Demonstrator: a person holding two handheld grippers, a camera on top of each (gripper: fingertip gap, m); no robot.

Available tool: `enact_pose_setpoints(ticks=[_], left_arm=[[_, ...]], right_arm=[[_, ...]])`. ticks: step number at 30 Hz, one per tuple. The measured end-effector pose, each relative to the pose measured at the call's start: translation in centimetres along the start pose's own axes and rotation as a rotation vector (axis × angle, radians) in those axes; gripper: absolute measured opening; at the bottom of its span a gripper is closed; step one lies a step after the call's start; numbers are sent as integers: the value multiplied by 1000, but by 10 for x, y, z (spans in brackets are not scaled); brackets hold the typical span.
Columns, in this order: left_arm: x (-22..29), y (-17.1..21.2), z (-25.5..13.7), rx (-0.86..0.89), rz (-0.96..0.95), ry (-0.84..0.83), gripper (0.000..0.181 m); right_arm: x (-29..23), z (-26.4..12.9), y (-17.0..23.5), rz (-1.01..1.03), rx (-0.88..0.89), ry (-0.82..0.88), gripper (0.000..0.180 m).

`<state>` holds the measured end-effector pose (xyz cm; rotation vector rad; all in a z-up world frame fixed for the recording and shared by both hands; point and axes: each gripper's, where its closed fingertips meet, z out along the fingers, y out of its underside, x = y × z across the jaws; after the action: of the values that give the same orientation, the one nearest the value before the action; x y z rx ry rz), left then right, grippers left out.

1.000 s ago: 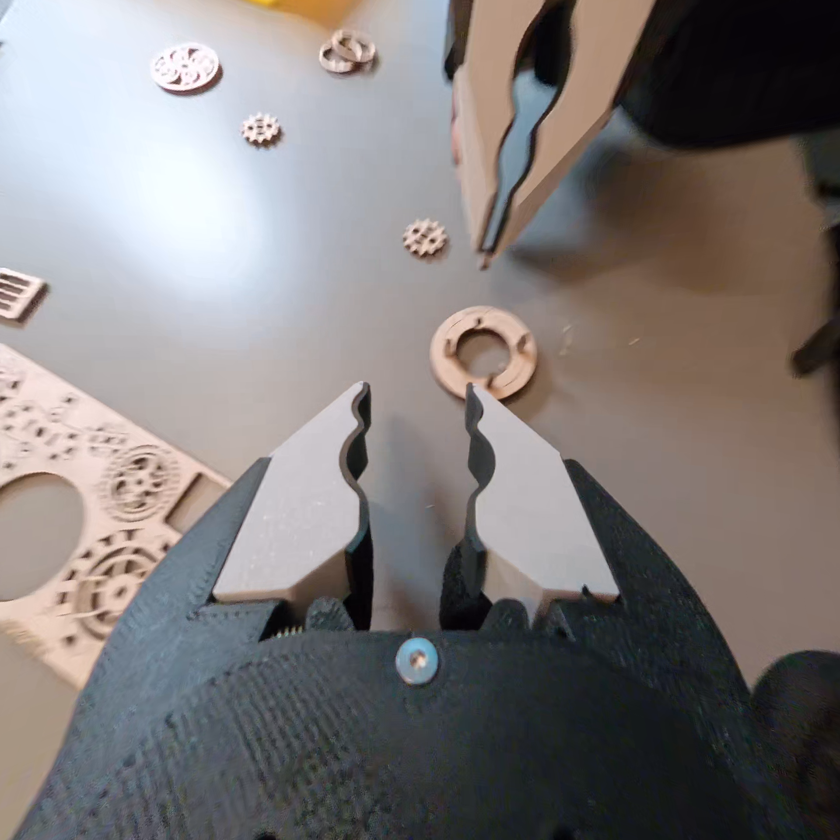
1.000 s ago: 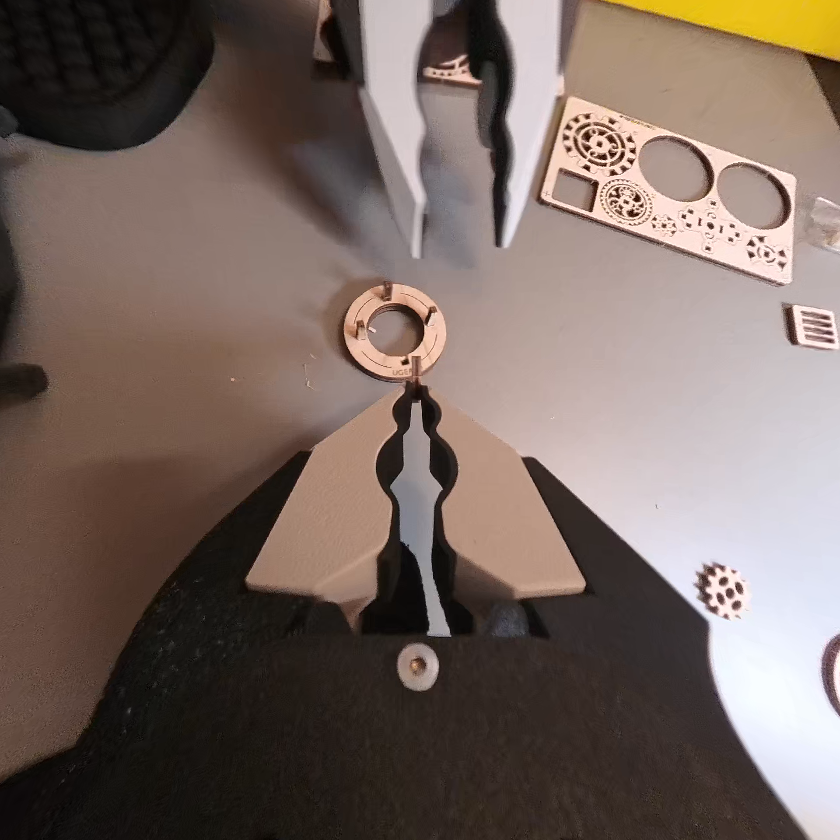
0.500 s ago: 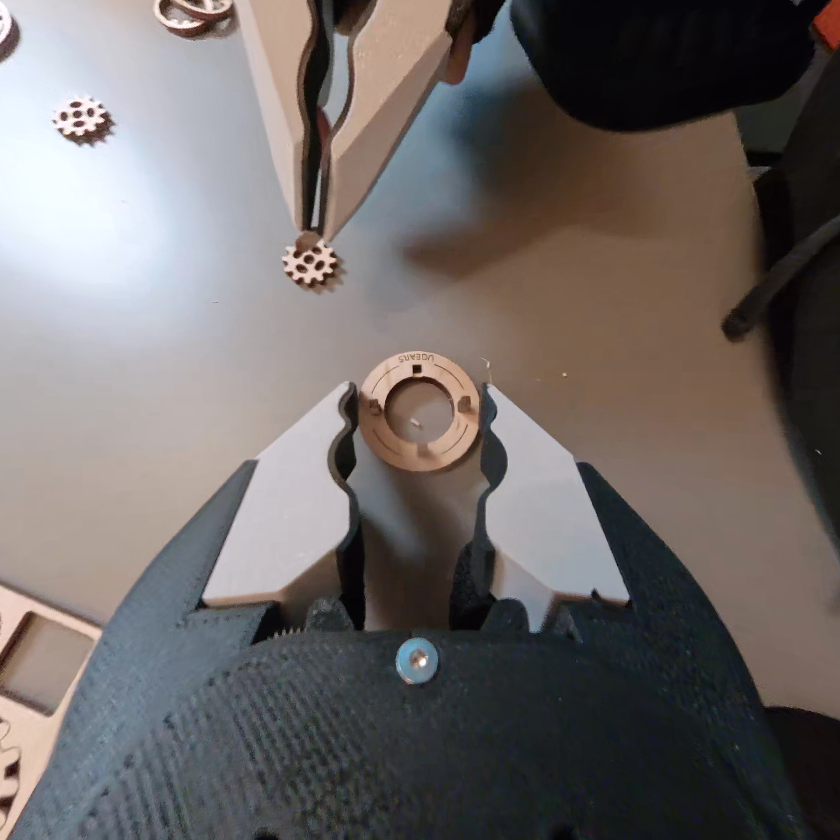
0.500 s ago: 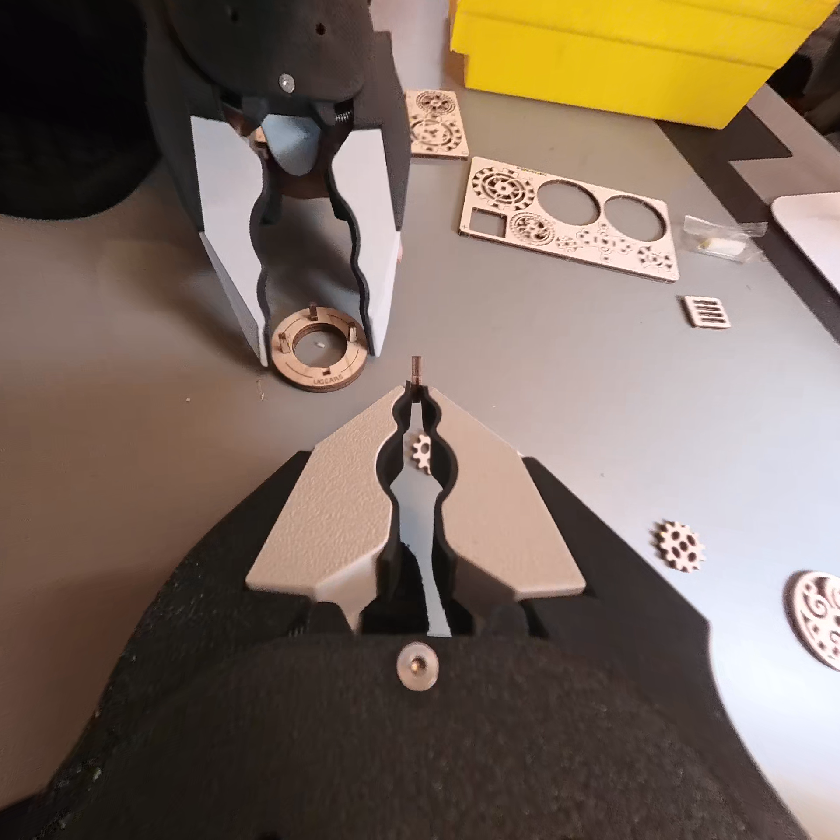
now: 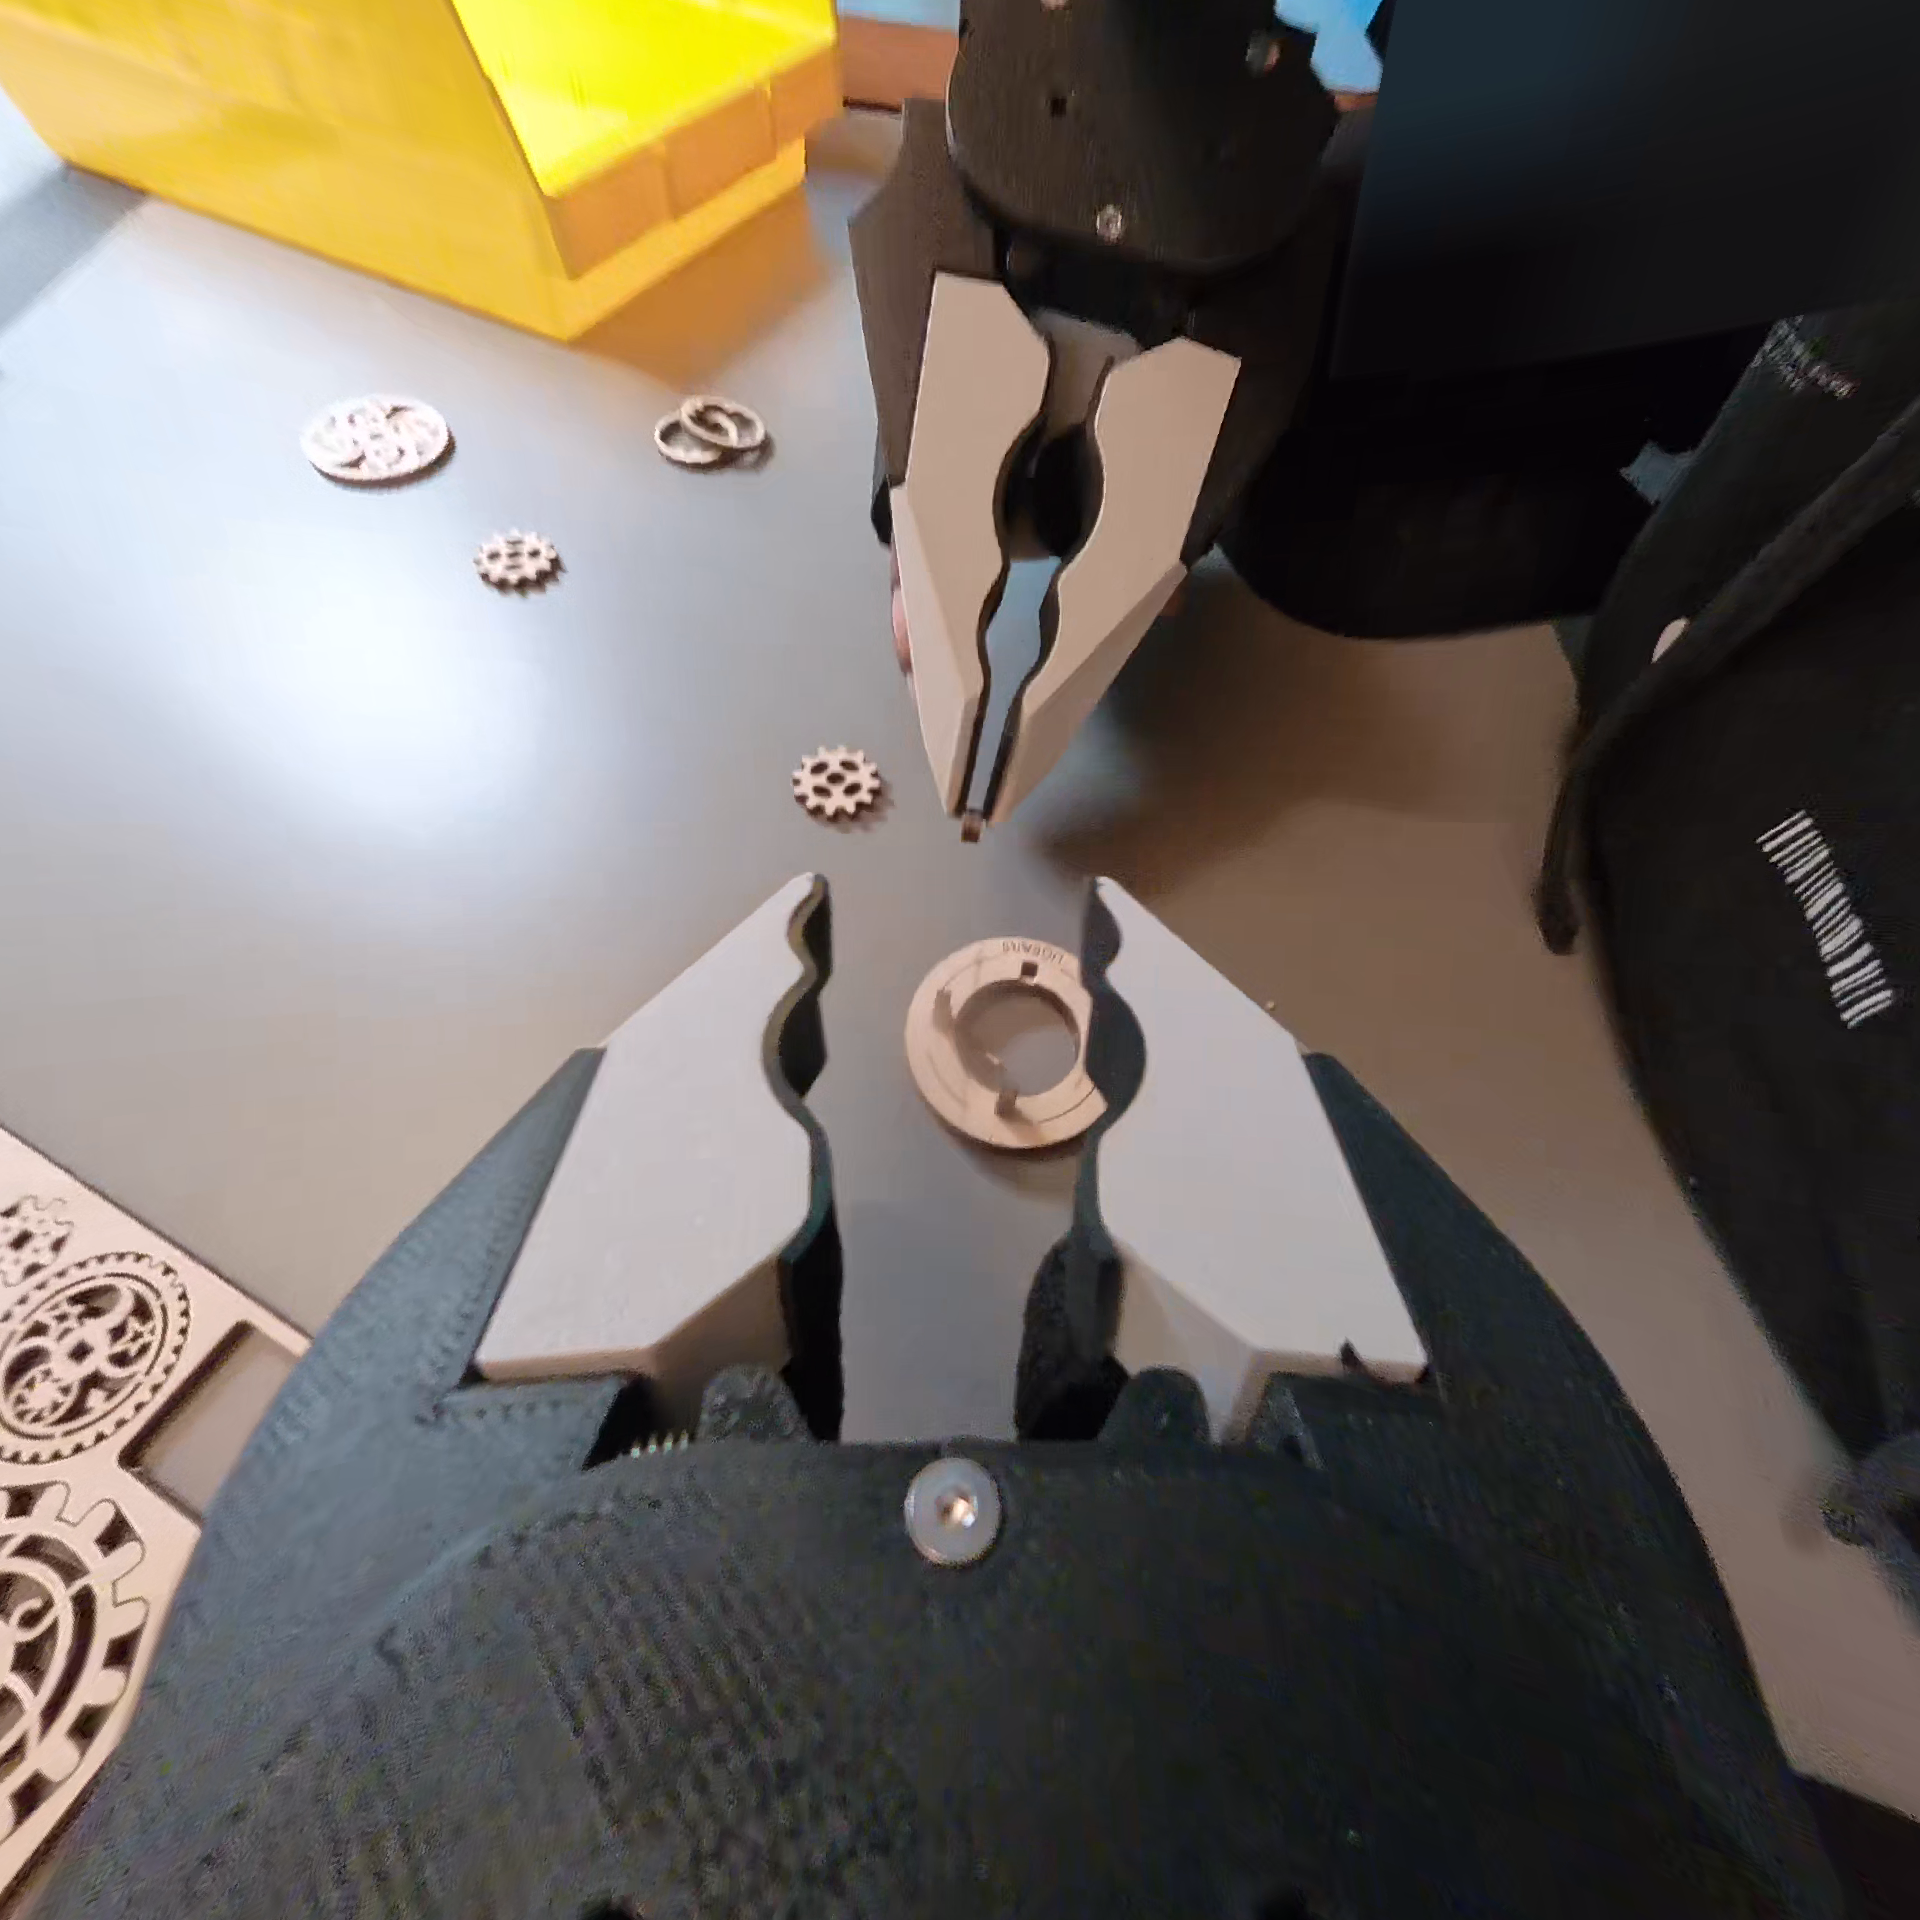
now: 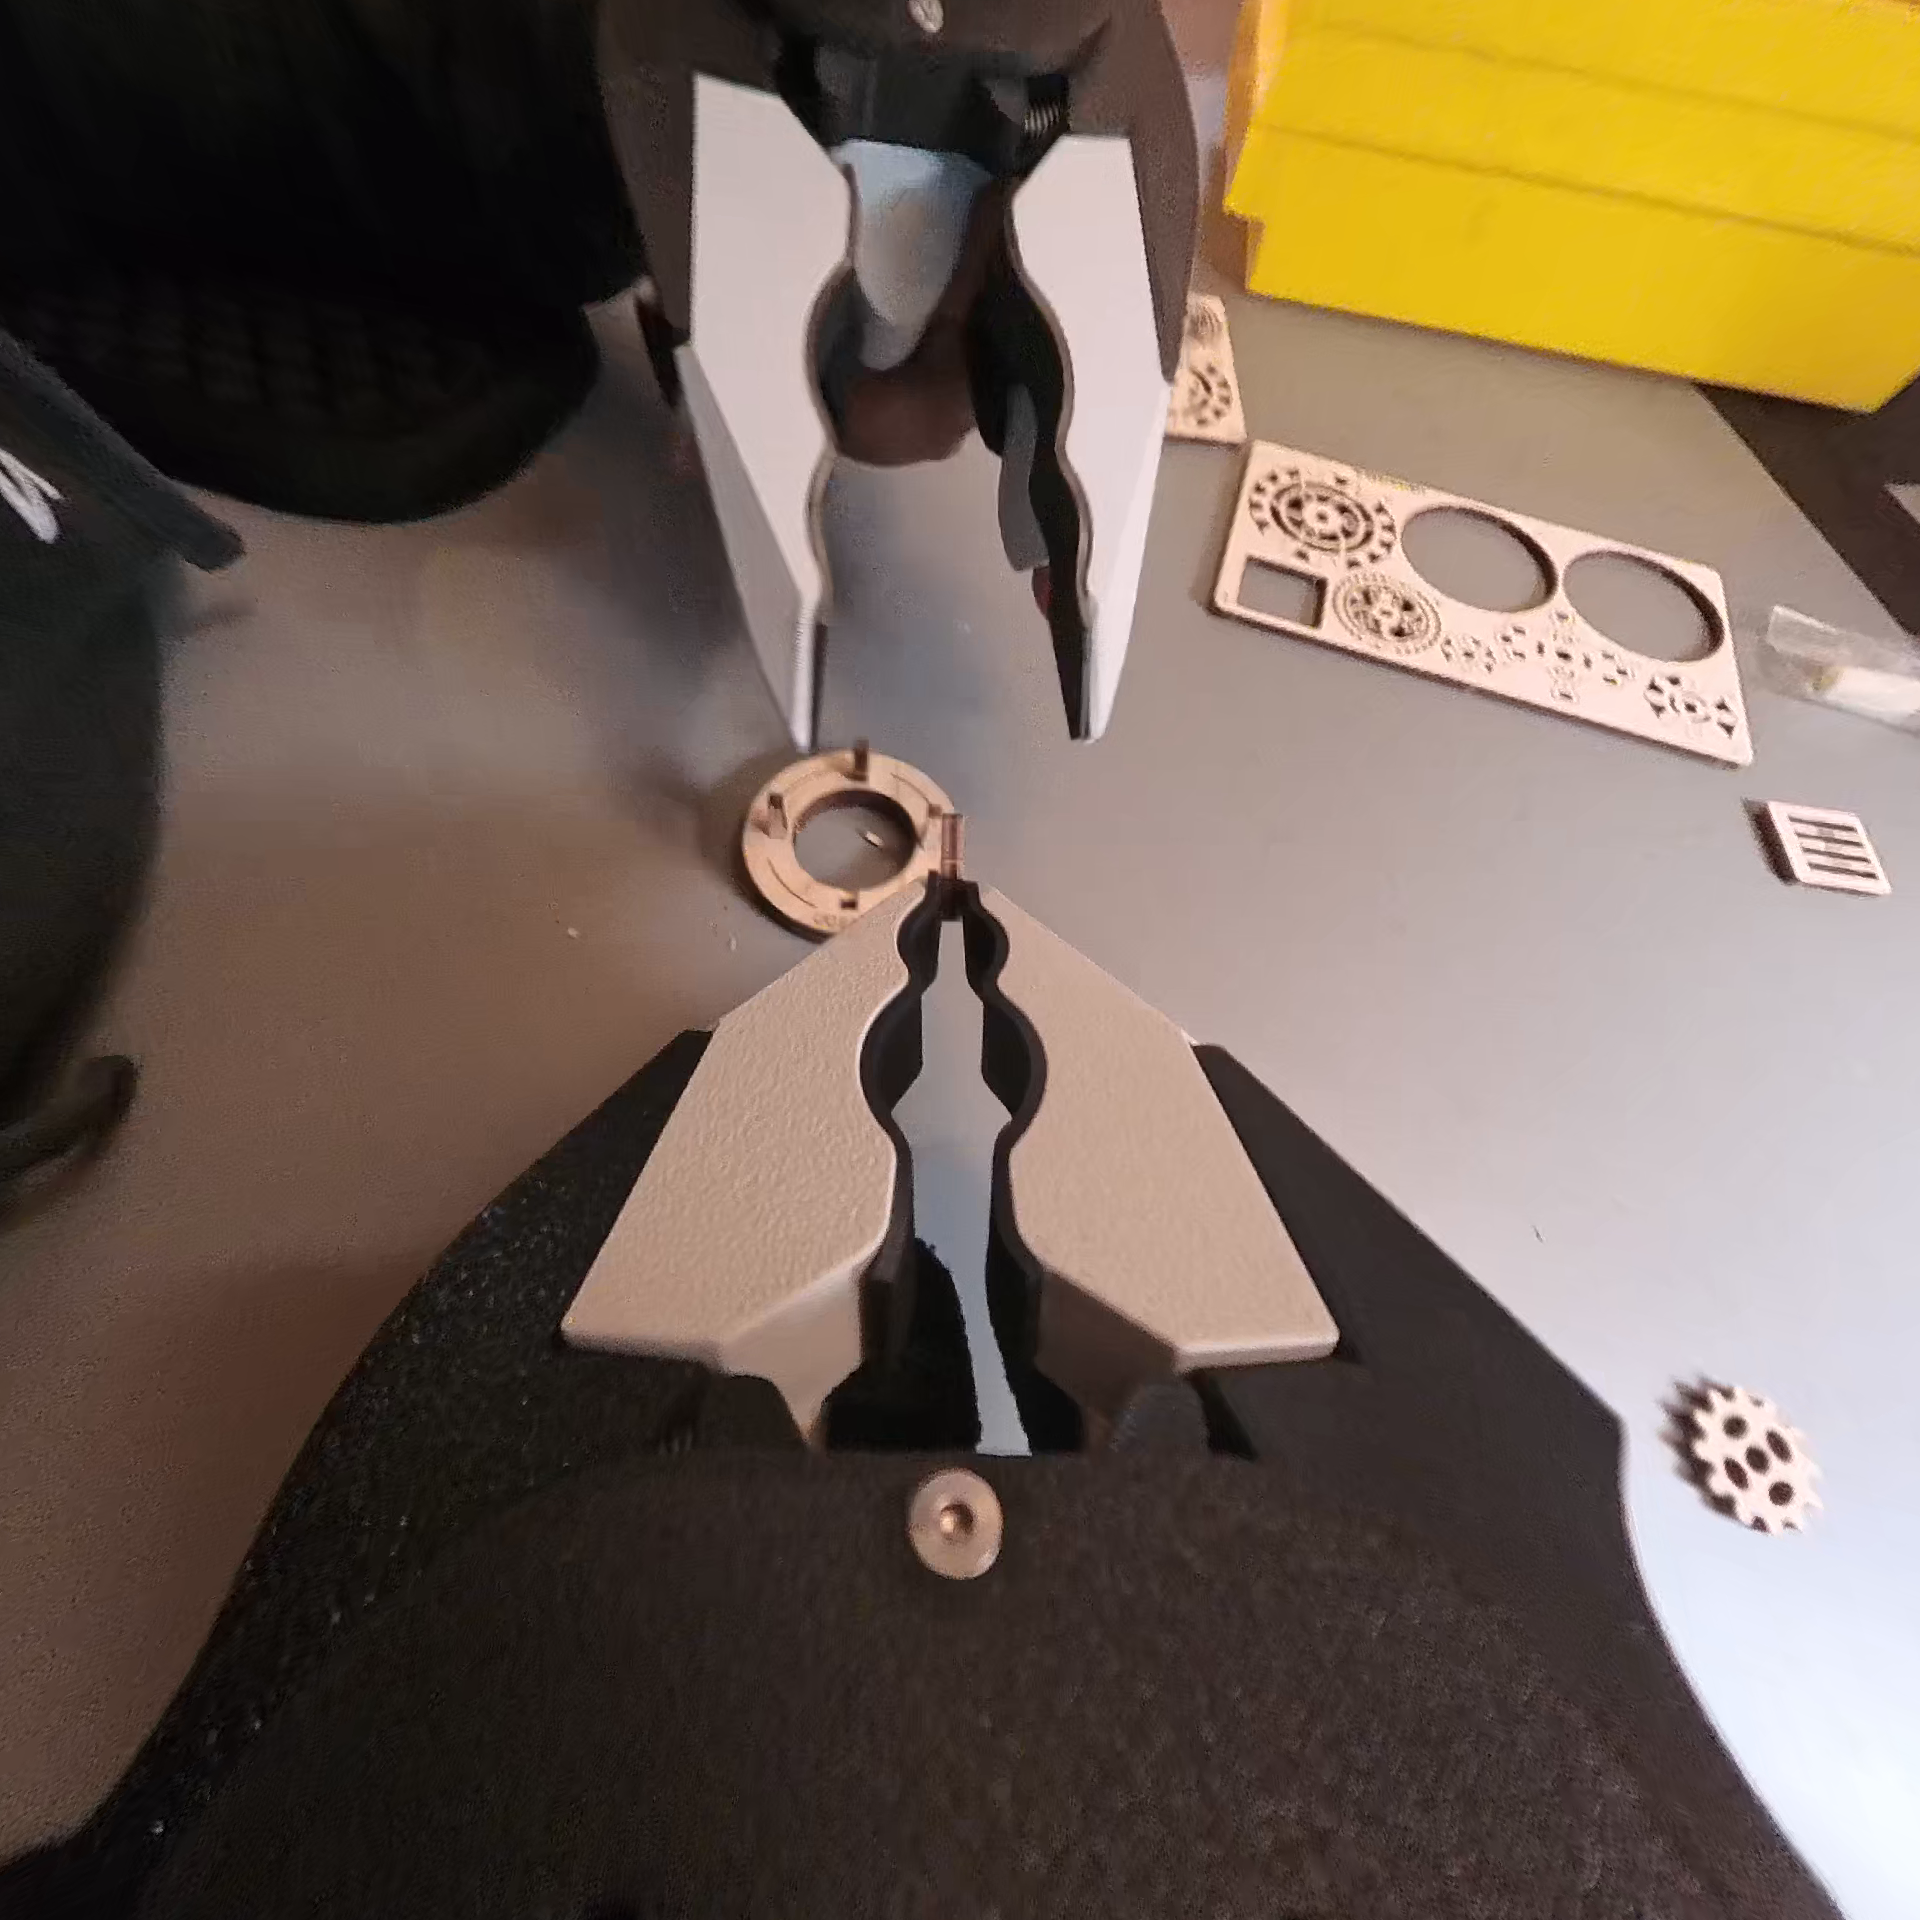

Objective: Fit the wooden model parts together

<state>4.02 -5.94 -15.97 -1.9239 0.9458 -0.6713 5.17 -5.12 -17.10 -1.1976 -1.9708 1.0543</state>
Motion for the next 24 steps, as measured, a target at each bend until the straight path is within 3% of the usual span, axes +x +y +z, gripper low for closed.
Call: enact_pose_setpoints(ticks=[11, 15, 24], left_arm=[[21, -9, 3, 11, 93, -29, 4], [22, -10, 2, 26, 79, -32, 2], [18, -49, -25, 417, -157, 112, 2]], right_arm=[[-18, 2, -19, -71, 75, -30, 1], [-19, 1, -21, -79, 84, -24, 1], [-5, -38, -67, 98, 427, -51, 1]])
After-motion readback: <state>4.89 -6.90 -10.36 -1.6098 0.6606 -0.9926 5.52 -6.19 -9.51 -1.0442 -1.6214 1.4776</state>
